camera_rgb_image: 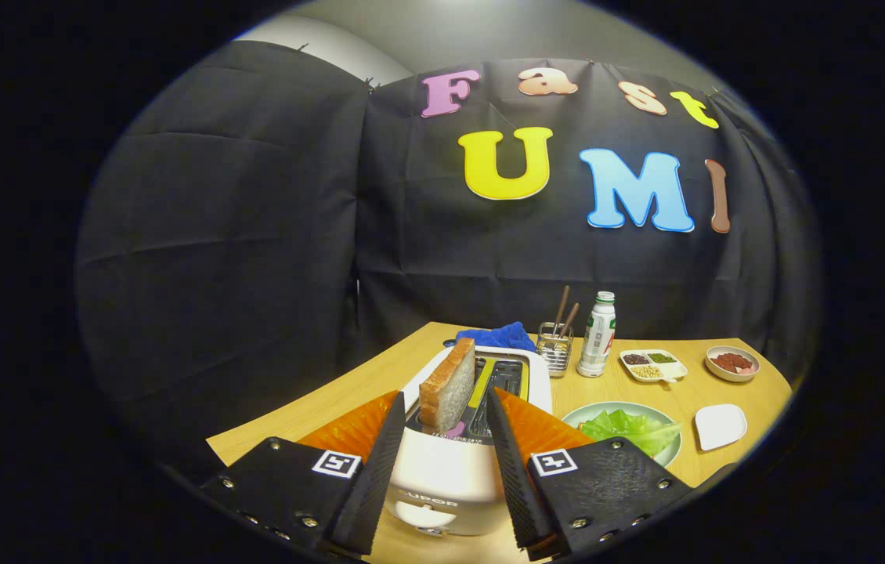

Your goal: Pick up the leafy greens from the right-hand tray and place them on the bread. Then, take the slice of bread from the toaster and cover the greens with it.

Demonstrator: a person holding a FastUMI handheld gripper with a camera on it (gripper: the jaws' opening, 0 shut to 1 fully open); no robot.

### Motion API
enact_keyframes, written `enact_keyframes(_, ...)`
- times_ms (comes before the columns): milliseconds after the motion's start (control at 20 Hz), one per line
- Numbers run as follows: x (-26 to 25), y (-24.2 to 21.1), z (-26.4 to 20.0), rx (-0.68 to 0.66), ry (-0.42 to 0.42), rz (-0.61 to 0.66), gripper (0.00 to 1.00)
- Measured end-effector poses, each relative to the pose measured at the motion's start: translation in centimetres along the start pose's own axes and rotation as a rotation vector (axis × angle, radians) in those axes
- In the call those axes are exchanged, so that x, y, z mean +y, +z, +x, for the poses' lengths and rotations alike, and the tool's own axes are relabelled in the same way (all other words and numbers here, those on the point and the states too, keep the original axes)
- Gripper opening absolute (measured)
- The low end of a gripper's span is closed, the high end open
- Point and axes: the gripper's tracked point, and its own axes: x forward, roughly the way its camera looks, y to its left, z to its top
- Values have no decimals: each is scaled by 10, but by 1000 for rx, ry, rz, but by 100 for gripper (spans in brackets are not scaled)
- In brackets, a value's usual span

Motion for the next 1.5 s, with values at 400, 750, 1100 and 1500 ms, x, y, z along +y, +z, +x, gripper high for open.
enact_keyframes(400, 7, 3, 39, 27, -81, -12, 46)
enact_keyframes(750, 3, 2, 43, -1, -129, -15, 11)
enact_keyframes(1100, 1, 21, 37, -28, -107, 24, 2)
enact_keyframes(1500, -7, 57, 19, -89, -110, 49, 2)
